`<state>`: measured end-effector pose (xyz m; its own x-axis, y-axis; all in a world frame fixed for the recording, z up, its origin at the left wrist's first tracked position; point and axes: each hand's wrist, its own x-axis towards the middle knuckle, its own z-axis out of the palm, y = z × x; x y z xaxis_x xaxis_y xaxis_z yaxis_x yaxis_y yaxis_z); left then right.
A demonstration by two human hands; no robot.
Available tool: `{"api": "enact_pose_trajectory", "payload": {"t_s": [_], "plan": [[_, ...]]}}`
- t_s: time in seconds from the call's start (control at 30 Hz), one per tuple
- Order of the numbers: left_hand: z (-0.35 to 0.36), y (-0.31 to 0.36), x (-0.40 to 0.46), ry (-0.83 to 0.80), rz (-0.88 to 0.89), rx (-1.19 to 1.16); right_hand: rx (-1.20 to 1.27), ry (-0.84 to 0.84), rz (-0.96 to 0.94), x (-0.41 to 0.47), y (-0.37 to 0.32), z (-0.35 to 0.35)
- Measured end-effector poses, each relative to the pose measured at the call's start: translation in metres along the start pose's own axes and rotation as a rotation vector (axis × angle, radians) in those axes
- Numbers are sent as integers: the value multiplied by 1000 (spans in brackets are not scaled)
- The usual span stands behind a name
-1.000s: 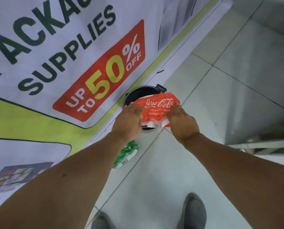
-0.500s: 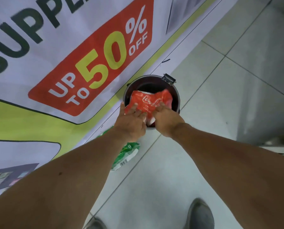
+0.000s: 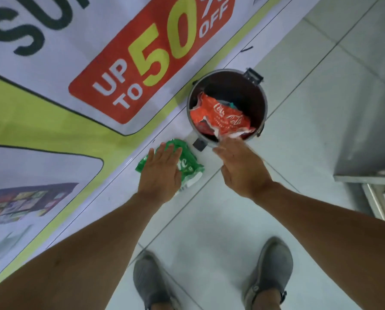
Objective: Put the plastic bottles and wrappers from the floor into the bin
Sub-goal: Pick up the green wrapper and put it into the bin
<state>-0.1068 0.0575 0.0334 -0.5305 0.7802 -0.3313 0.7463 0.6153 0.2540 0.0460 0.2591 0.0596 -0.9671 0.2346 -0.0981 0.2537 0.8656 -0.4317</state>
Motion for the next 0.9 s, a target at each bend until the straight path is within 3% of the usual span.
{"api": "enact_pose_trajectory", "payload": {"t_s": [0.13,0.23,0.4,0.53,0.7,0.9], "plan": [[49,-33,-35,-175,-123,0,-27,-134,-117,-19,-26,62],[84,-47,-37,-299,-172,22,-97,-276,-42,-10,-30,110],[133,-67,-19,-247,-218,1,-150,-371,28,32,-22,176],[164,-81,0,-229,-247,-19,-196,-375,17,56,-16,218],[192,-92,8,-119,-272,-251,-200,-266,15,59,-14,242],[198,-87,-6,-53,-276,-319,-49,-139,-5,42,-7,250]]}}
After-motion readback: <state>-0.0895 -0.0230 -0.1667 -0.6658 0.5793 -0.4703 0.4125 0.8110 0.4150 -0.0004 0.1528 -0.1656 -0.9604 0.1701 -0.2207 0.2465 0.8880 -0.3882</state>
